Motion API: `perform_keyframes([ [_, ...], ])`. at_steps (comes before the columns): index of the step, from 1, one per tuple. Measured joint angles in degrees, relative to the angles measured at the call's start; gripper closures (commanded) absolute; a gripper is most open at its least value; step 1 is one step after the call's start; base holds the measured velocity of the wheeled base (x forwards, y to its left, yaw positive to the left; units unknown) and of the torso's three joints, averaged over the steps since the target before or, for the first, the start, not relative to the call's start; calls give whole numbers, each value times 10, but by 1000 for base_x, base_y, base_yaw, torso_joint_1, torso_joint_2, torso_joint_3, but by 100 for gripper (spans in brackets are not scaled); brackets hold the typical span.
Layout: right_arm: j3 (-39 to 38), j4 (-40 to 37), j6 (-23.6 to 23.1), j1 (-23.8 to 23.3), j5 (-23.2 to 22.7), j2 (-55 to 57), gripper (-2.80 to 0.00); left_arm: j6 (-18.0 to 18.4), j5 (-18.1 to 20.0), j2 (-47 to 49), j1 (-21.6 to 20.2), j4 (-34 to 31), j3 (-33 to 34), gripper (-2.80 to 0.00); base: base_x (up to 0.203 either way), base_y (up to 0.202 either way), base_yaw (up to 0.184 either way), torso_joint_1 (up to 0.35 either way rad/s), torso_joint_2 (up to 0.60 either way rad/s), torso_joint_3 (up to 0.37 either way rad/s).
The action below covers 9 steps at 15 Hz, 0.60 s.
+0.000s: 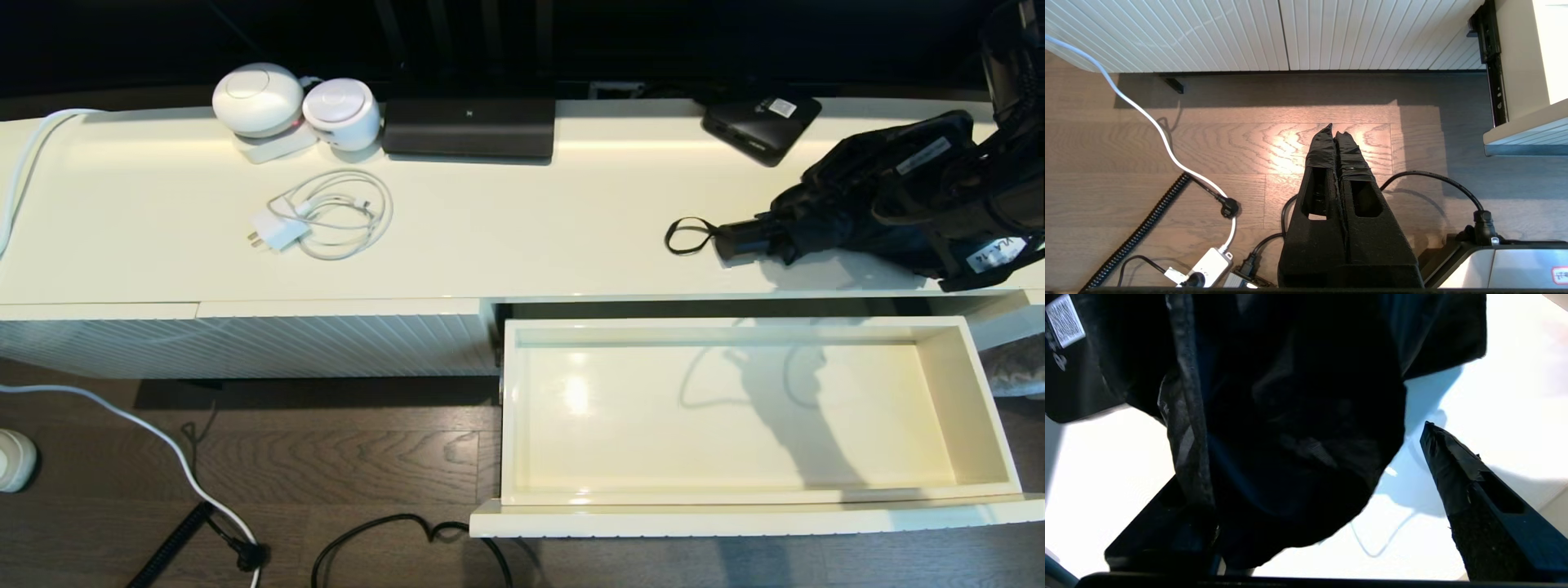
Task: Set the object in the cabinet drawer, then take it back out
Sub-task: Put the umbrella in the drawer
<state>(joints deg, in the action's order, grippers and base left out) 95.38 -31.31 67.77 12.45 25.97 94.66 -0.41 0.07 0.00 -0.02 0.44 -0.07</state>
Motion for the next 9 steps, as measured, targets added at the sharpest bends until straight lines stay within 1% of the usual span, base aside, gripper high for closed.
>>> perform_keyframes([
  [9, 48, 23, -4, -5, 0, 47, -280, 0, 0, 0, 0, 0, 0, 0, 0, 0, 0, 0, 0, 0],
])
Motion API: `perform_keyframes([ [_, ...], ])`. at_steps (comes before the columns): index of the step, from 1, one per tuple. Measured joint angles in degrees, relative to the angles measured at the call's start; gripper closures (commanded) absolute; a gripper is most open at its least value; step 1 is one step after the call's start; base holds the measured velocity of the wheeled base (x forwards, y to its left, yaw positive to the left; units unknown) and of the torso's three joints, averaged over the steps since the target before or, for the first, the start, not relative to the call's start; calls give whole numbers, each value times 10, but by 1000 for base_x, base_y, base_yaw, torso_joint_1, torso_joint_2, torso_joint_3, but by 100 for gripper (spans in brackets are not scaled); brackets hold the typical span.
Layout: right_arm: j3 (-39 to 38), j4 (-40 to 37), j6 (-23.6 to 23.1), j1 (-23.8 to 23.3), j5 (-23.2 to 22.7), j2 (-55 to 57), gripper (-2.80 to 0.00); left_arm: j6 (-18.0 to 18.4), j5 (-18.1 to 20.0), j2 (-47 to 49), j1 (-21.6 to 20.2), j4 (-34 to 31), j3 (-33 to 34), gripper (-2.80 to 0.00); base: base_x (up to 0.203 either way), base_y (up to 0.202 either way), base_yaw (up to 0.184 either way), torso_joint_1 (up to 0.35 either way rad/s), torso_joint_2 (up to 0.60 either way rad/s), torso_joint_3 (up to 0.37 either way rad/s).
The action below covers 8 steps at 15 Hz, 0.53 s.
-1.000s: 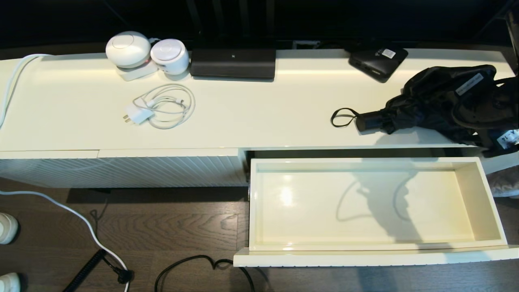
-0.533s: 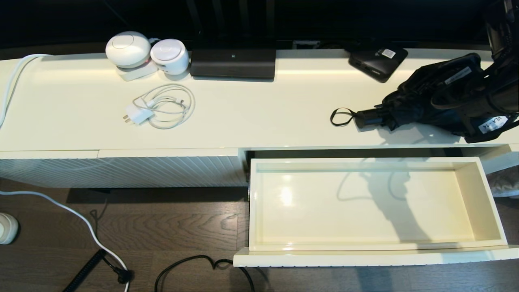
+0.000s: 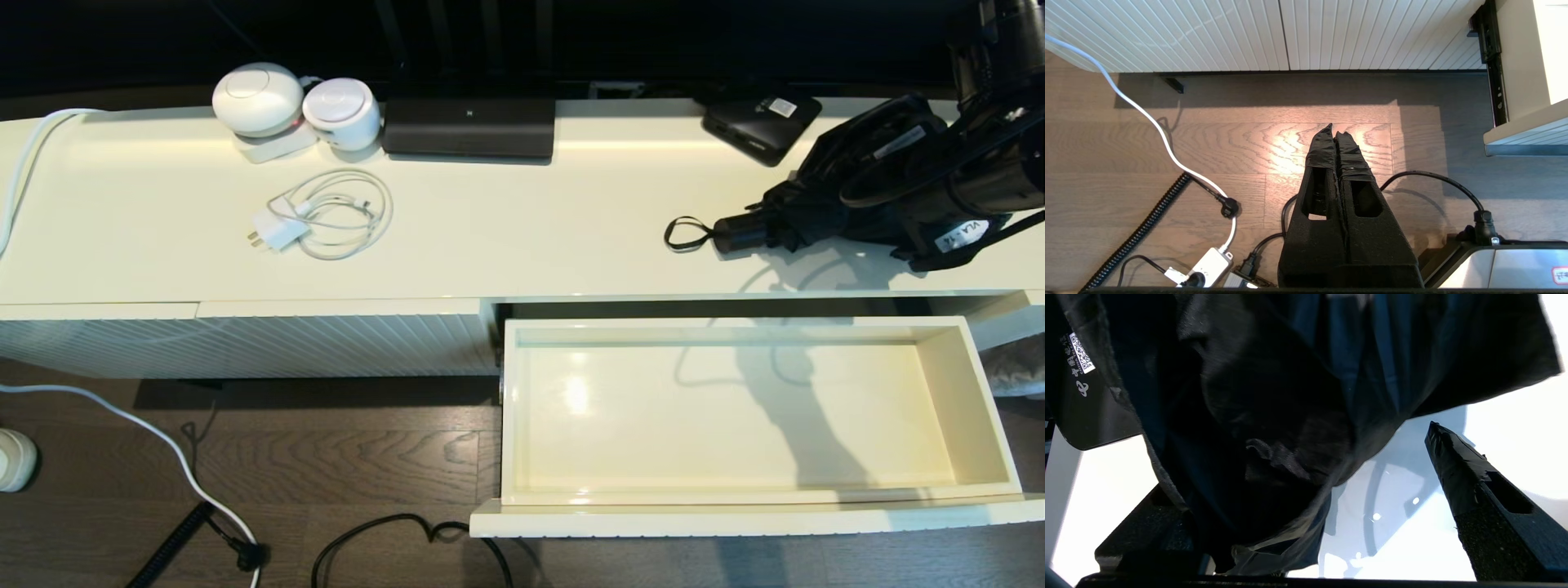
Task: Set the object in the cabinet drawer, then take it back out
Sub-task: Put the umbrella in the drawer
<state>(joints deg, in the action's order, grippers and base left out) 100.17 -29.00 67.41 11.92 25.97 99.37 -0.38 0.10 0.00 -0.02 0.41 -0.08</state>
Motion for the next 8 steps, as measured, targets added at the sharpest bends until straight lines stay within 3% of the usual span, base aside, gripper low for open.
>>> perform_keyframes([
  [7, 20, 27, -21, -11, -1, 33, -280, 0, 0, 0, 0, 0, 0, 0, 0, 0, 0, 0, 0, 0],
  [8, 23, 27, -23, -11, -1, 35, -114, 0, 0, 0, 0, 0, 0, 0, 0, 0, 0, 0, 0, 0],
])
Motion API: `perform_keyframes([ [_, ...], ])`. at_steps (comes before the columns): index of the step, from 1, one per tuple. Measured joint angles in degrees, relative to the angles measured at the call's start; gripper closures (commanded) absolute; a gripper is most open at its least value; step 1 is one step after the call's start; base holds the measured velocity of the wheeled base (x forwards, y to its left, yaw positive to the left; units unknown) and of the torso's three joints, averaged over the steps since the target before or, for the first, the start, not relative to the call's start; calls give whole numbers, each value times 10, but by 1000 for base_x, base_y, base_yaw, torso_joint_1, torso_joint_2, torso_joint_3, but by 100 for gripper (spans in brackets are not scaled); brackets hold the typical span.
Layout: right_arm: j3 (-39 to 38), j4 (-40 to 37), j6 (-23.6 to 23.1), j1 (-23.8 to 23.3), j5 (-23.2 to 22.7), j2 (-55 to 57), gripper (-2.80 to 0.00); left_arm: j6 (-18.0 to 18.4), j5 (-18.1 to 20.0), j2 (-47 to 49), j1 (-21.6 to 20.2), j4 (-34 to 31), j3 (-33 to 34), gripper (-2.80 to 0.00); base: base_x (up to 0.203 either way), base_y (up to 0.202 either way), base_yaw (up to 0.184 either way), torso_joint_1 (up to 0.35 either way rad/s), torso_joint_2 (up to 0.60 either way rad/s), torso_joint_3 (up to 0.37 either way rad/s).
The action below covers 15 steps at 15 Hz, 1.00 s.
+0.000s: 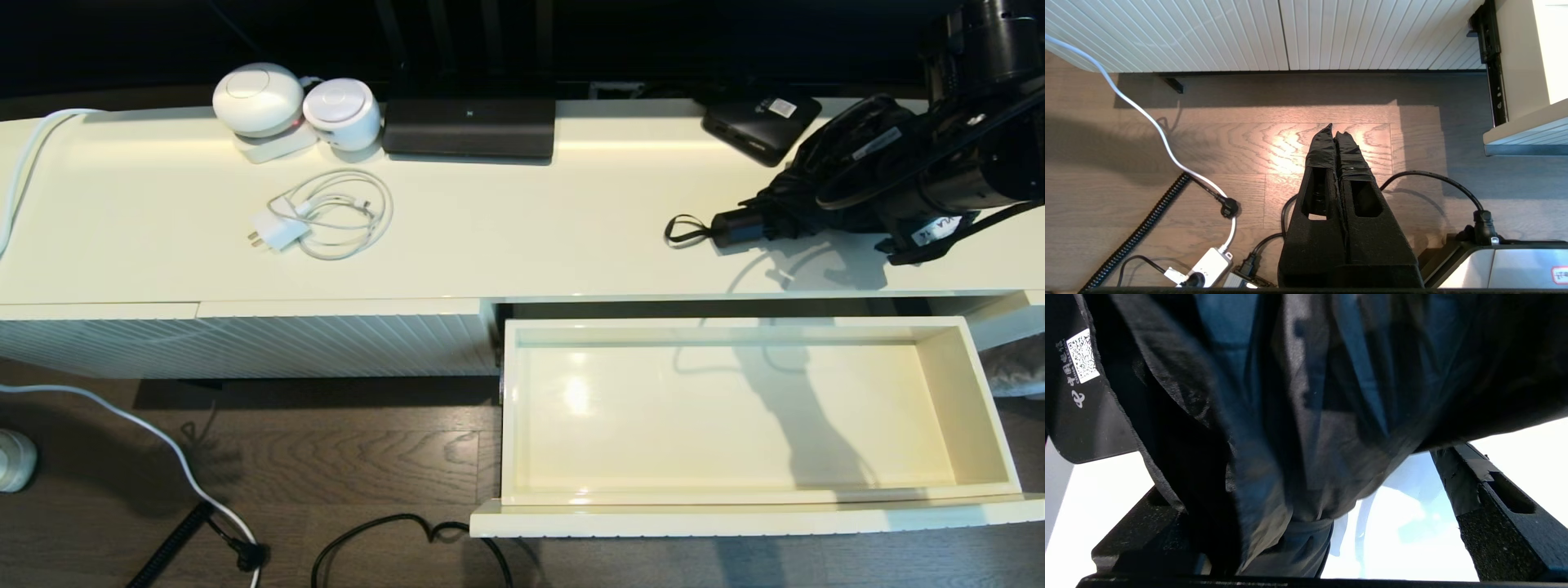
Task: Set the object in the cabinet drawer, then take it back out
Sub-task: Put the umbrella in the drawer
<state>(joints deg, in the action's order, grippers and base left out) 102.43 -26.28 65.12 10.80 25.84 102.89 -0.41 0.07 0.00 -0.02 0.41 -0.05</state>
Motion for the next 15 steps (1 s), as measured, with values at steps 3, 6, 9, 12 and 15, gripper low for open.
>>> perform_keyframes([
  [3, 3, 0, 0, -1, 0, 3, 0, 0, 0, 0, 0, 0, 0, 0, 0, 0, 0, 0, 0, 0],
  [6, 0, 0, 0, -1, -1, 0, 0, 0, 0, 0, 0, 0, 0, 0, 0, 0, 0, 0, 0, 0],
  [9, -6, -6, 0, -1, -1, -1, 0, 0, 0, 0, 0, 0, 0, 0, 0, 0, 0, 0, 0, 0],
  [12, -17, -31, 6, 0, 0, -10, 0, 0, 0, 0, 0, 0, 0, 0, 0, 0, 0, 0, 0, 0],
  [15, -29, -80, 17, 1, -3, -30, 0, 0, 0, 0, 0, 0, 0, 0, 0, 0, 0, 0, 0, 0],
])
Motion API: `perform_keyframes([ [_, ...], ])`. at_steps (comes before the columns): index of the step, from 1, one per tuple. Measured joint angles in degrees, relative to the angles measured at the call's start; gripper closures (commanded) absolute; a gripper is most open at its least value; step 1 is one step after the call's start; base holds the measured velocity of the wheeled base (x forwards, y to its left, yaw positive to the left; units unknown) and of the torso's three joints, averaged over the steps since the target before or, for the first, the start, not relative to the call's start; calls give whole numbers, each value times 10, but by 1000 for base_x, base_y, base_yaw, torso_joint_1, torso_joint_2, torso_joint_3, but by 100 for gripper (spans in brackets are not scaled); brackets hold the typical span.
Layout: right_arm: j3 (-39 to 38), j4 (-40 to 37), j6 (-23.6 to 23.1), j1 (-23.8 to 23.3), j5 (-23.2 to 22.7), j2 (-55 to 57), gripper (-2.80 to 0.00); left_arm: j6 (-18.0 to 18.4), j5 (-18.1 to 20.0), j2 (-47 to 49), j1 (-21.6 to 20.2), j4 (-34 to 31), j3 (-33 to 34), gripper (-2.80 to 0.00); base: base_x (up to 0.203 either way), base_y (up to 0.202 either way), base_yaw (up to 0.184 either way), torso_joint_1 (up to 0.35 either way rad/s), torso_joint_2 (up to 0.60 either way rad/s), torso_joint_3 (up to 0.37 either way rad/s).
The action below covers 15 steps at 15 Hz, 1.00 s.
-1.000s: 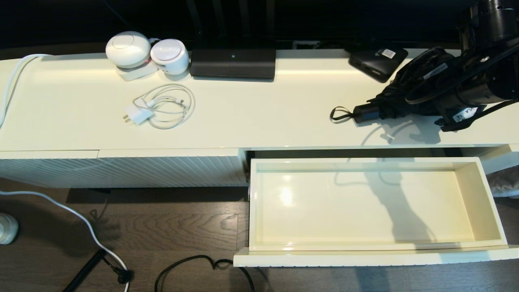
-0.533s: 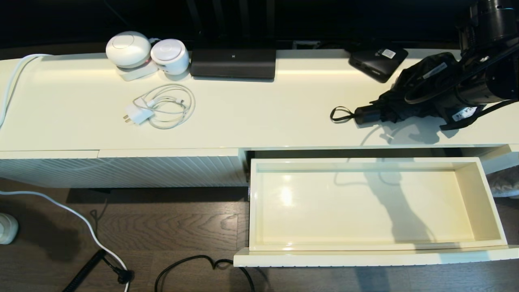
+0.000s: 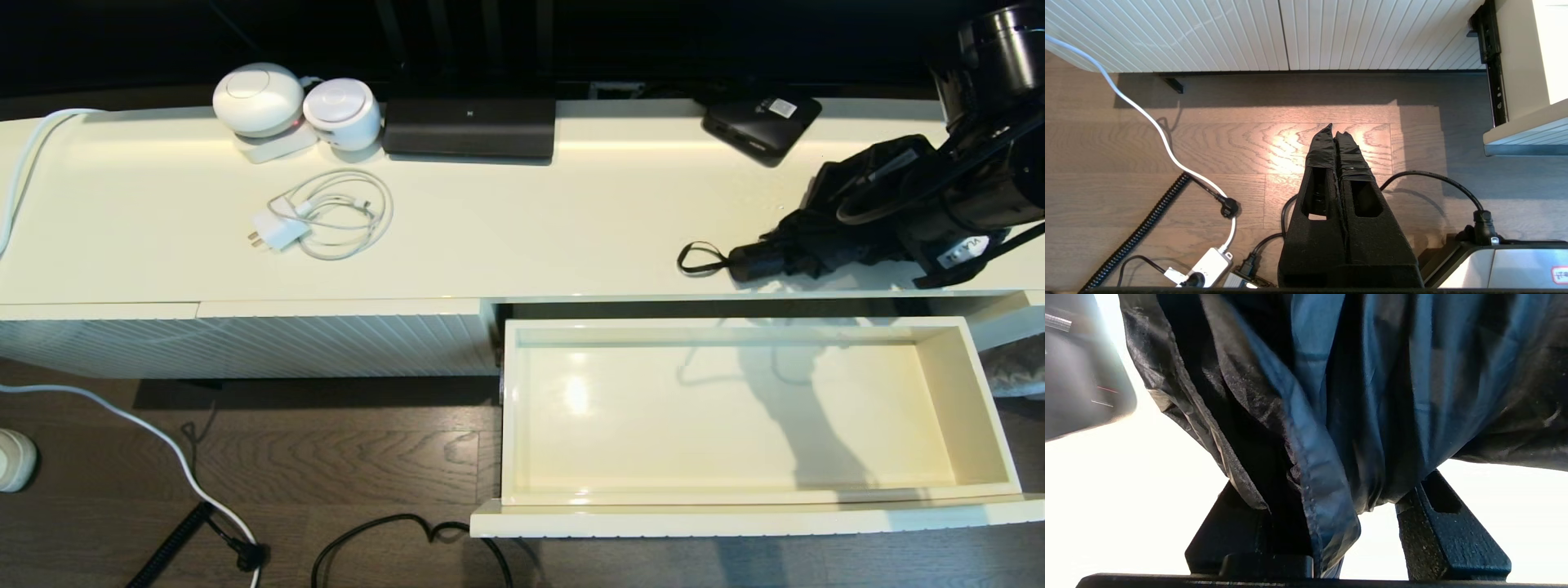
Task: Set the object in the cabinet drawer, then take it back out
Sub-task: Put the umbrella in the drawer
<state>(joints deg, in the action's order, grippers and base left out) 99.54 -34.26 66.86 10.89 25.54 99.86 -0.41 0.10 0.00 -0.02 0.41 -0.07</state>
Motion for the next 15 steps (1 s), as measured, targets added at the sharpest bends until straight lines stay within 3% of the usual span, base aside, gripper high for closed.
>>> perform_keyframes([
  [5, -48, -87, 22, 18, -24, -54, 0, 0, 0, 0, 0, 0, 0, 0, 0, 0, 0, 0, 0, 0],
  [8, -90, -121, 44, 25, -74, -90, 0, 0, 0, 0, 0, 0, 0, 0, 0, 0, 0, 0, 0, 0],
  [15, -167, -125, 69, 21, -149, -126, 0, 0, 0, 0, 0, 0, 0, 0, 0, 0, 0, 0, 0, 0],
])
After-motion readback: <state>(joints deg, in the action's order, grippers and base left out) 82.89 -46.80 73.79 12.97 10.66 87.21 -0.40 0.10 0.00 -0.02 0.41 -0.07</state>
